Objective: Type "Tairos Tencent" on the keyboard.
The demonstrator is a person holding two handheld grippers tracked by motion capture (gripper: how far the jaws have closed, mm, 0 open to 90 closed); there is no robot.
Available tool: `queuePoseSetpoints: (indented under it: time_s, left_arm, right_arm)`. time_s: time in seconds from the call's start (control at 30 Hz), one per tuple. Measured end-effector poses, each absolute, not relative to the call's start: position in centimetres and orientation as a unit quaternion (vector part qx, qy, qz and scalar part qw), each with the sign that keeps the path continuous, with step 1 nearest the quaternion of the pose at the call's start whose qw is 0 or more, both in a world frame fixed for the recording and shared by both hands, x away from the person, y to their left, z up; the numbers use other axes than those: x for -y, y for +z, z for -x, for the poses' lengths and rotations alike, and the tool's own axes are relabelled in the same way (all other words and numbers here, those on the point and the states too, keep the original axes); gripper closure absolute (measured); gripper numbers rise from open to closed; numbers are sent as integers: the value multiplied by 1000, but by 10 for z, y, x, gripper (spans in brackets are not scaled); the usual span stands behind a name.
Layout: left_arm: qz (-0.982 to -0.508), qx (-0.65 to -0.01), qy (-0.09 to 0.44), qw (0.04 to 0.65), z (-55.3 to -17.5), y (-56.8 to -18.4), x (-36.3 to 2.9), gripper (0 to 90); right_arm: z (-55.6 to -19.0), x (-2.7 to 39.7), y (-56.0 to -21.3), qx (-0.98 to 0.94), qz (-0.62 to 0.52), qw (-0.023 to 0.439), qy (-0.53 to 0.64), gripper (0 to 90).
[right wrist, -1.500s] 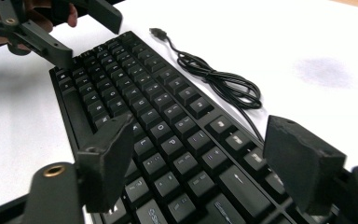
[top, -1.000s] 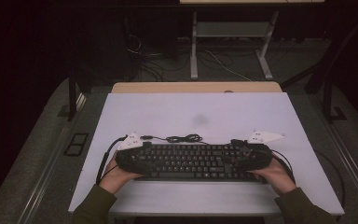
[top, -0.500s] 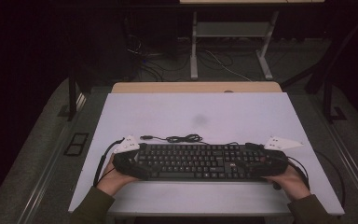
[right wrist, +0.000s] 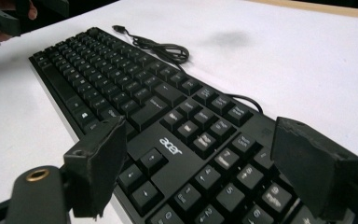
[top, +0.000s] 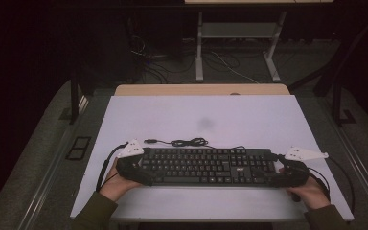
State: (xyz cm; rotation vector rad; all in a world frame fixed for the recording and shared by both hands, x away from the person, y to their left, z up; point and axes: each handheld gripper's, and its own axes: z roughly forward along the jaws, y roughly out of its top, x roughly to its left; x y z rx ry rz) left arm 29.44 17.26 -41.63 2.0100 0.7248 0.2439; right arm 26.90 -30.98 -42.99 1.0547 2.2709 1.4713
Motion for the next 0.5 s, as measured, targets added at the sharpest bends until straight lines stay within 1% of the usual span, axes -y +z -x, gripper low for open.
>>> queuePoseSetpoints:
  time_s: [0.5]
  left_arm:
    - [-826, -294, 97, 471, -295, -418, -172, 0]
  right_arm:
    - [-269, 310, -432, -778, -359, 116, 503, 180]
